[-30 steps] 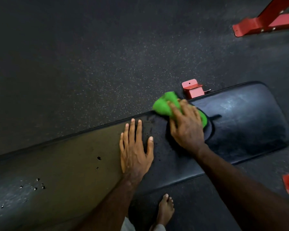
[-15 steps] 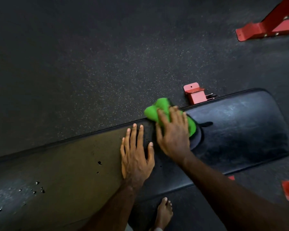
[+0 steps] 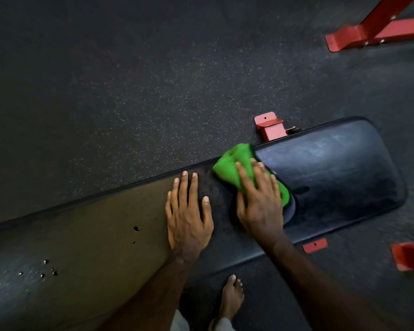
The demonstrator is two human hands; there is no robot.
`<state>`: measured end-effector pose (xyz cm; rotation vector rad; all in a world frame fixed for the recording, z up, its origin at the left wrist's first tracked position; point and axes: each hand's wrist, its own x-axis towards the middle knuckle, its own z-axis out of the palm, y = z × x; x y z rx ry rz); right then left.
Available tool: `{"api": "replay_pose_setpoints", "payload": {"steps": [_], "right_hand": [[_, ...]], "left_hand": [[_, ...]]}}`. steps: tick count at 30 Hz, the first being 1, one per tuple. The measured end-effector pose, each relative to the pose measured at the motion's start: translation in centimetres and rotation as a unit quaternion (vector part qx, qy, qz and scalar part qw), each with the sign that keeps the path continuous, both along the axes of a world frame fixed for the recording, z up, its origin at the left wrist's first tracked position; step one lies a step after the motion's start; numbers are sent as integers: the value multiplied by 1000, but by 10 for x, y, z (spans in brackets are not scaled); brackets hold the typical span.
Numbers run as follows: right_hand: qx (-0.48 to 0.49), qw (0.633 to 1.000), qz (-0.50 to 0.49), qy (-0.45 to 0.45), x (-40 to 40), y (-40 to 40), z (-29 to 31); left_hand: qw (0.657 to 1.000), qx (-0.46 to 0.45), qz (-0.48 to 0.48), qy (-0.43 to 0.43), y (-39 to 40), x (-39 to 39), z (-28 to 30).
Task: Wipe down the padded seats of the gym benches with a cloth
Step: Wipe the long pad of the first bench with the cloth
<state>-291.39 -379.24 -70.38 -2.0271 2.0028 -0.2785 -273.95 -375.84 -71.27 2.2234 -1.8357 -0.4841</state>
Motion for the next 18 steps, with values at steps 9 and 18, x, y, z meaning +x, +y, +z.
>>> {"api": "replay_pose_setpoints", "payload": {"steps": [9,18], "right_hand": [[0,1000,3,13,-6,50,-2],[19,1000,-20,12,1,118,-6]], "left_hand": [[1000,-9,-17,4,2,3,1],[985,-25,-167,30,33,10,2]]}}
